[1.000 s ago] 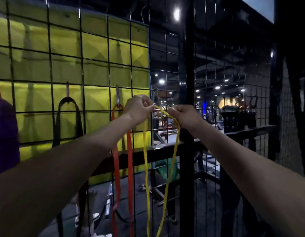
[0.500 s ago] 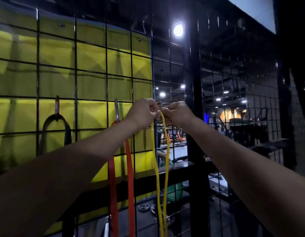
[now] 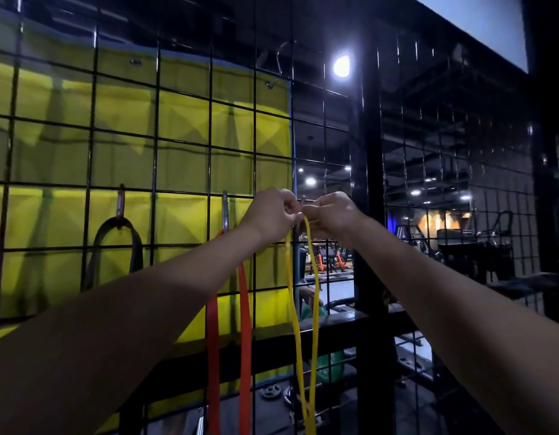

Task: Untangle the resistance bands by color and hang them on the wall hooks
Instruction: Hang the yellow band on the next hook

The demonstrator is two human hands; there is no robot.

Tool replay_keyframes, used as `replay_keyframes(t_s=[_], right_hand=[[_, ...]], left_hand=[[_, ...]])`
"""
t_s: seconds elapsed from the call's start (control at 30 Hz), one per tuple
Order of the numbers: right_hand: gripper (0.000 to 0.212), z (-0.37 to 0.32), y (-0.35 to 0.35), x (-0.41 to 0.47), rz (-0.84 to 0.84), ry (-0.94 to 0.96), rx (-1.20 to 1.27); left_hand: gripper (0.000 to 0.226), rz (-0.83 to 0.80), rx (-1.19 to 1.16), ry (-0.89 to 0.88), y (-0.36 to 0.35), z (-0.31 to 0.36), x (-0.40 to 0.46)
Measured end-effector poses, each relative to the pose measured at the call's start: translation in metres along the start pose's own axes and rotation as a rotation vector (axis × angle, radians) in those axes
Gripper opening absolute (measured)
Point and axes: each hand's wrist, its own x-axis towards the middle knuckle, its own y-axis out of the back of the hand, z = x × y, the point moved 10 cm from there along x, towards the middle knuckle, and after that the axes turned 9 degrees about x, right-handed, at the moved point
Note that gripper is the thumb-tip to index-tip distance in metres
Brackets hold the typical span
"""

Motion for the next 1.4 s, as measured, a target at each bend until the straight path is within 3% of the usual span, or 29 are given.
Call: replay_keyframes(t_s=[0.13, 0.27, 0.5, 0.8, 1.1, 1.4], right_hand=[[0.028, 0.000, 0.001, 0.001, 0.008, -0.021, -0.015], [0.023, -0.003, 0.000, 0.000, 0.000, -0.032, -0.027], [0.023, -0.018, -0.002, 0.005, -0.032, 0.025, -0.264], [0.023, -0.013, 0.000, 0.008, -0.051, 0.044, -0.141], [0.028, -0.012, 0.002, 0.003, -0.057, 0.012, -0.112], [0.016, -0.004, 0.007, 0.004, -0.065, -0.048, -0.025]], left_hand=[[0.005, 0.014, -0.005, -0.001, 0.001, -0.001, -0.001], [0.009, 0.024, -0.018, 0.002, 0.002, -0.002, -0.003], [0.011, 0.088, -0.077, 0.021, 0.008, -0.004, -0.003], [0.007, 0.193, -0.141, 0.005, 0.011, -0.002, -0.007], [0.015, 0.079, 0.037, -0.088, 0.010, 0.011, 0.004], [0.015, 0.034, 0.076, -0.190, -0.001, 0.021, 0.005]])
